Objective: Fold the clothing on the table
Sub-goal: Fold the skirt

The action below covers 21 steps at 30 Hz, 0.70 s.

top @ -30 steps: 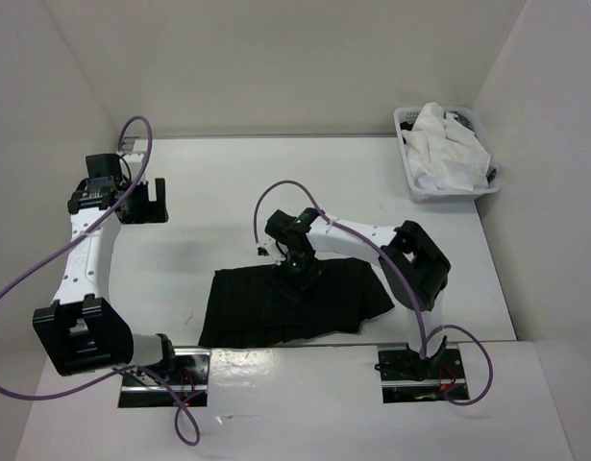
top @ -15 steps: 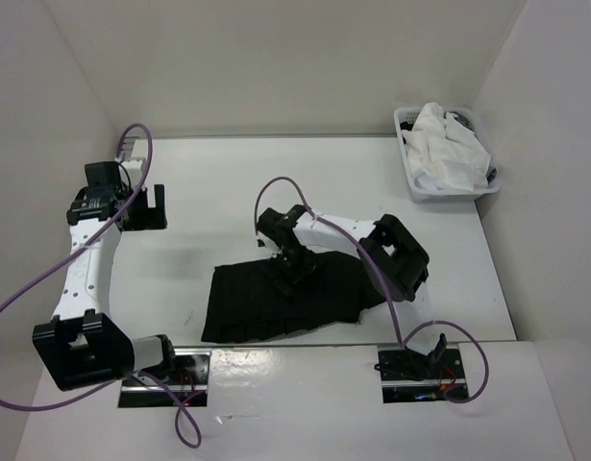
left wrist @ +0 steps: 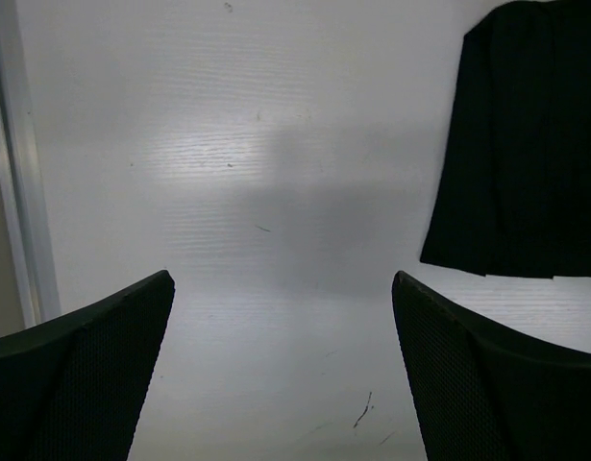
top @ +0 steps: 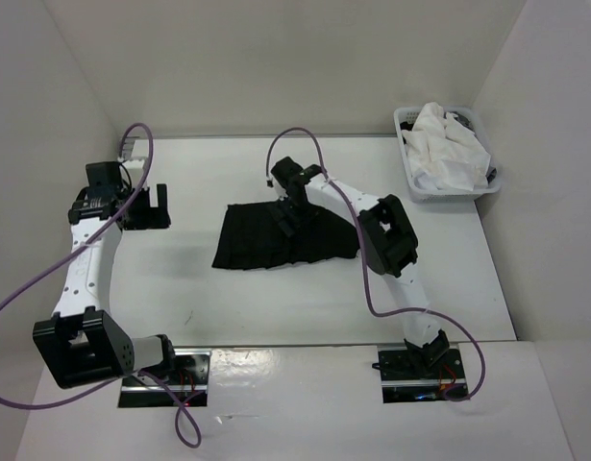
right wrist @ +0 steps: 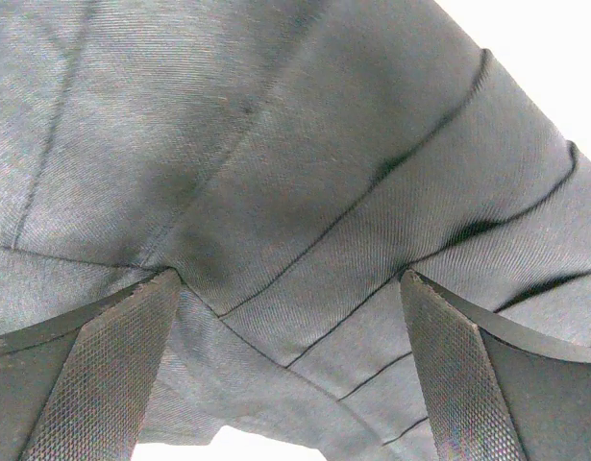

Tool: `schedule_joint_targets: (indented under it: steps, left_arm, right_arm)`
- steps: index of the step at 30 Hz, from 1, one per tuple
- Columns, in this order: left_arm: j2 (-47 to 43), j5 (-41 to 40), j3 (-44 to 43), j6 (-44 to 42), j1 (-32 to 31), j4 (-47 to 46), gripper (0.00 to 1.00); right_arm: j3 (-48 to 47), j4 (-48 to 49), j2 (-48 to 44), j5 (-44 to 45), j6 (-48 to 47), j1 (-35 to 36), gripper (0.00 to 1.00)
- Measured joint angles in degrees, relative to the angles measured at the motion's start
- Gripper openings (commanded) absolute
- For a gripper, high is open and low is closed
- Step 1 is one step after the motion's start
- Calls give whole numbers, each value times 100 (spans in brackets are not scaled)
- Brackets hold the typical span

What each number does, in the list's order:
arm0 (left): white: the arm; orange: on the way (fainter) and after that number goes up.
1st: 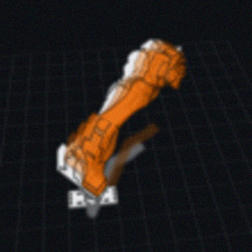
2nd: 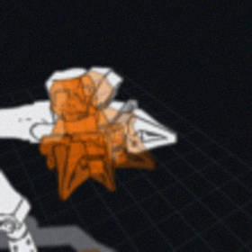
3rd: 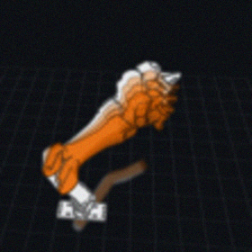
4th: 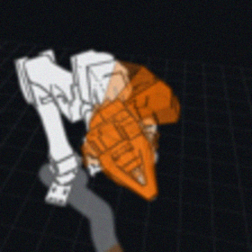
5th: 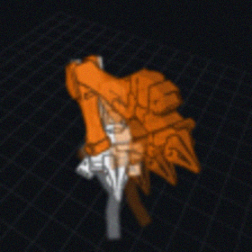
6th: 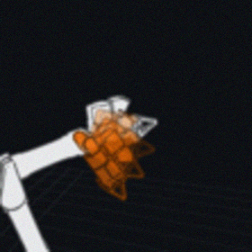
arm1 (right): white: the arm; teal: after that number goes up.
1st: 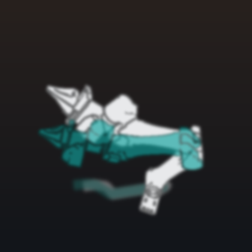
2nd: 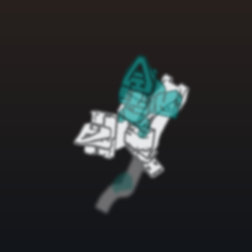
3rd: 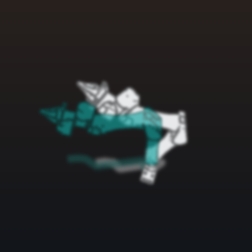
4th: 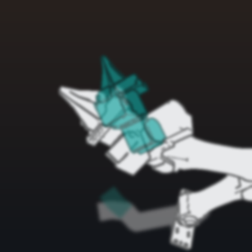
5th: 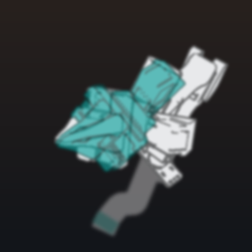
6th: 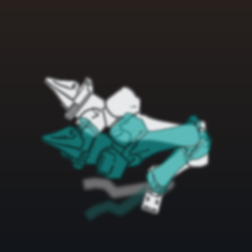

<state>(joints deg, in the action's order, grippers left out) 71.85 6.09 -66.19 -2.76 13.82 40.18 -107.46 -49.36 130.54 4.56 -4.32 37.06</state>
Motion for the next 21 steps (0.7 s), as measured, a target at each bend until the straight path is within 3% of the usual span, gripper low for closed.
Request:
schedule_joint_targets:
  steps: [15, 21]
  left_arm:
    - [1801, 1676, -402, -350, -155, -46, 100]
    - [2151, 2192, -863, -575, -177, -286, 100]
  right_arm:
    - [-1834, -343, 1080, -748, -1432, -24, 100]
    - [-1550, -376, 855, -1207, -1620, -90, 100]
